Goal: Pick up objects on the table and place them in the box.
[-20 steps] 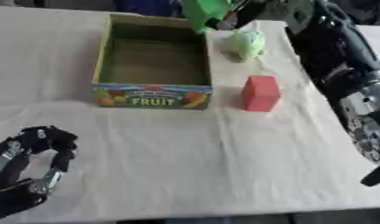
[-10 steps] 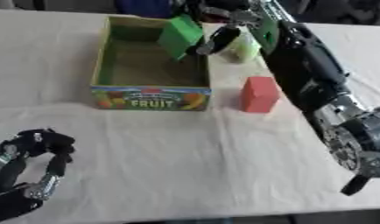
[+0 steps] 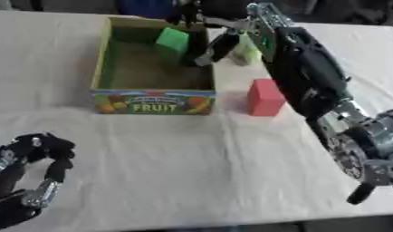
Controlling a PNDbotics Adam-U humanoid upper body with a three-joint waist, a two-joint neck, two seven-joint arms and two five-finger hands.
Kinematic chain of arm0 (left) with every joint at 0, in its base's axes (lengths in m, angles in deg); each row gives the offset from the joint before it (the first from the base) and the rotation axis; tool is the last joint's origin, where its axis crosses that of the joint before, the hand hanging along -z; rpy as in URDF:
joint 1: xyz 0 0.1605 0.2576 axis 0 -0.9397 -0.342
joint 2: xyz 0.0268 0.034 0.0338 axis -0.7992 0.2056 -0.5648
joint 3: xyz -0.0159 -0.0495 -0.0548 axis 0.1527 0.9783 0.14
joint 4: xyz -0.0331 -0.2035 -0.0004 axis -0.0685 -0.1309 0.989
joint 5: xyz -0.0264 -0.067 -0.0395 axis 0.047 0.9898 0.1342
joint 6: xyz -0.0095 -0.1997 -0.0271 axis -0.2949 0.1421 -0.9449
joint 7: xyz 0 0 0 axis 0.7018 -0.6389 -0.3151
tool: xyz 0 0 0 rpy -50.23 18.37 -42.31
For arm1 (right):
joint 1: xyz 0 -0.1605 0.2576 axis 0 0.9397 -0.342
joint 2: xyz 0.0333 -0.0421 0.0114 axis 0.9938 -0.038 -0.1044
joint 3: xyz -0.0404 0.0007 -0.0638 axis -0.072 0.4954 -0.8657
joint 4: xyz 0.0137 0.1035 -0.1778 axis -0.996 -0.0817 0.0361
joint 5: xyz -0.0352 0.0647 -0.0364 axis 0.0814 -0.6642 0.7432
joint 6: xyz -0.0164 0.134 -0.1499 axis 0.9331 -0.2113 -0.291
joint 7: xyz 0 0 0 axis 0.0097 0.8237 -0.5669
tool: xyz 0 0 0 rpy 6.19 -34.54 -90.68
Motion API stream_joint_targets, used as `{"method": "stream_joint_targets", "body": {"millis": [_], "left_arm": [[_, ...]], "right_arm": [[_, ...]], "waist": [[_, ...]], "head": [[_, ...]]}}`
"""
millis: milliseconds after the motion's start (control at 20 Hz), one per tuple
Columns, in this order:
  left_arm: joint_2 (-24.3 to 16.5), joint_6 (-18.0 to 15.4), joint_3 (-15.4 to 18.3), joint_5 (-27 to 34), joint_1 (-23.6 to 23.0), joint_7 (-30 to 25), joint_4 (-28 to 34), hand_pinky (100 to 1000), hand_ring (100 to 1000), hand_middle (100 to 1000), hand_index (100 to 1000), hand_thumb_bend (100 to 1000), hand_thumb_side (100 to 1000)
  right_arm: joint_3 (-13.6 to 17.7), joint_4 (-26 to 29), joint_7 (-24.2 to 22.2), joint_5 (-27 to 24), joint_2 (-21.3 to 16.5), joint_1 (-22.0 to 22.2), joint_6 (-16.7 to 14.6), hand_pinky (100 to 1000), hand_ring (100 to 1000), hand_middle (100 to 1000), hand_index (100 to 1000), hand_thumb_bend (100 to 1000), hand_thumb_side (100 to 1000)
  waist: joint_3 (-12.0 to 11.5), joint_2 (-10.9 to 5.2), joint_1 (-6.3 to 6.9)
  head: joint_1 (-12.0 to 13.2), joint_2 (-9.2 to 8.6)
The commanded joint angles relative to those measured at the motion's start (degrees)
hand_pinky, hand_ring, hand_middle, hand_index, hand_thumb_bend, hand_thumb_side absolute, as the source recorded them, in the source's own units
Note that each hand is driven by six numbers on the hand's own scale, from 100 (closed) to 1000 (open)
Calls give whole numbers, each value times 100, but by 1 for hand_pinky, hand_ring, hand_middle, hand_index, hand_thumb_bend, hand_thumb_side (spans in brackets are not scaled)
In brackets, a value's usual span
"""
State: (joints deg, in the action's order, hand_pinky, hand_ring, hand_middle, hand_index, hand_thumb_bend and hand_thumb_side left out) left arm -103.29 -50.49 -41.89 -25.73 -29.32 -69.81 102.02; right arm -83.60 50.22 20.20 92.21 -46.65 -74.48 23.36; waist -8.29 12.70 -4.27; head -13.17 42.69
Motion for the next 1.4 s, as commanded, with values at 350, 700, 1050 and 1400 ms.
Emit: {"method": "stream_joint_targets", "body": {"millis": [350, 700, 1050, 1400], "left_arm": [[-85, 9, 116, -68, 19, 94, 33, 595, 535, 558, 734, 100, 403], [-110, 8, 185, -145, -41, 165, 8, 595, 535, 559, 734, 100, 401], [-98, 1, 207, -180, -55, 191, 2, 595, 537, 560, 735, 100, 399], [-84, -3, 207, -197, -55, 195, -3, 595, 539, 560, 735, 100, 399]], "right_arm": [[-703, 1131, 89, -1191, -811, -126, 5, 656, 677, 785, 967, 441, 424], [-1002, 2071, -1040, -3280, -1603, 376, 5, 647, 665, 775, 960, 445, 425], [-930, 2483, -2127, -4583, -2056, 806, 5, 648, 678, 778, 965, 456, 485], [-852, 2653, -2695, -5100, -2265, 1111, 10, 651, 685, 783, 967, 454, 485]], "waist": [[263, -75, -66], [450, -54, -75], [564, -27, -25], [607, -14, 4]], "head": [[251, -66], [415, -87], [465, -88], [467, -104]]}}
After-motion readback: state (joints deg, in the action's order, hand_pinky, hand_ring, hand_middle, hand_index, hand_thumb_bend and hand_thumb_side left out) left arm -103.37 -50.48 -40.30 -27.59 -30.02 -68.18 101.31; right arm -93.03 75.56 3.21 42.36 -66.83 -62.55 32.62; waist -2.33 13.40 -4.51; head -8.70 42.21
